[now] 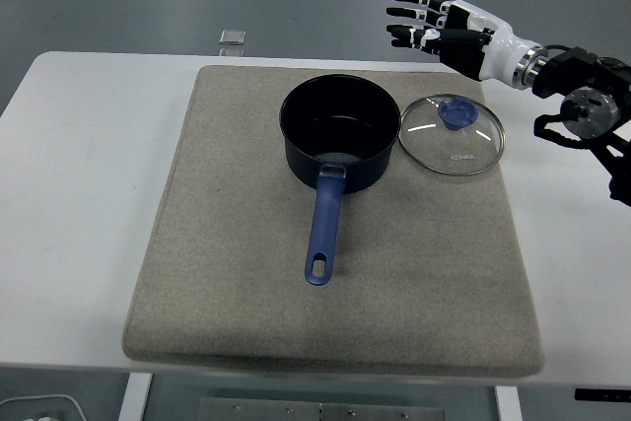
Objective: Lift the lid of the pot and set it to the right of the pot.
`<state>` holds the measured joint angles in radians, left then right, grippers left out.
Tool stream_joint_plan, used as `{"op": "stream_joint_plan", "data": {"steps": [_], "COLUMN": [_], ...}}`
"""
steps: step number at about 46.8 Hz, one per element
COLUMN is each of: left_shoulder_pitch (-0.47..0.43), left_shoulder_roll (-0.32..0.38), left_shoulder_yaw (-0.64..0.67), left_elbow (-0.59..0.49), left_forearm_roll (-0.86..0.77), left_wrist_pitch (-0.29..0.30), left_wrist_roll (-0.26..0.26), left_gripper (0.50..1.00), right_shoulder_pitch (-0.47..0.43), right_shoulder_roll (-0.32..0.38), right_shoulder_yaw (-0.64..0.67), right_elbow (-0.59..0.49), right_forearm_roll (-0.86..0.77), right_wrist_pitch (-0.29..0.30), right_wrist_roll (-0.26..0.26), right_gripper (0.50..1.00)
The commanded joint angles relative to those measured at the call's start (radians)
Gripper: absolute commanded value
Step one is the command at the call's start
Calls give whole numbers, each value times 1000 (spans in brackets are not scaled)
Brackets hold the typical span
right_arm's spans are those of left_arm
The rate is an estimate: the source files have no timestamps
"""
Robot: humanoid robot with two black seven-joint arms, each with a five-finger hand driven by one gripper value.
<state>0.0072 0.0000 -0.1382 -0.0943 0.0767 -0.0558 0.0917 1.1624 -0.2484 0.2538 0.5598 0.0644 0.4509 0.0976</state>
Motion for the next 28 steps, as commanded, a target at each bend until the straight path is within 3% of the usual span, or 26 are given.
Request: {"op": "stream_joint_plan", "data": {"steps": [1, 9, 12, 28], "left_shoulder_pitch": [0, 0, 0, 0], "left_shoulder_roll": [0, 0, 0, 0], "left_shoulder_yaw": [0, 0, 0, 0], "left_elbow": [-1, -1, -1, 1], "left_forearm_roll": [0, 0, 0, 0], "left_wrist_pitch": [-1, 1, 1, -1], "left_wrist_roll": [0, 0, 0, 0], "left_gripper": [1000, 1000, 1000, 1000], "right_shoulder_pitch": [-13, -29, -39, -61], "right_shoulder_roll": [9, 8, 5, 3], "right_shoulder_yaw": [-1, 21, 33, 73], "right_elbow": [-3, -4, -4, -3], "right_forearm_roll": [84, 114, 114, 114], "right_wrist_pitch": [-9, -20, -20, -21], "right_wrist_roll": [-15, -7, -6, -4], "right_gripper": [864, 872, 919, 921]}}
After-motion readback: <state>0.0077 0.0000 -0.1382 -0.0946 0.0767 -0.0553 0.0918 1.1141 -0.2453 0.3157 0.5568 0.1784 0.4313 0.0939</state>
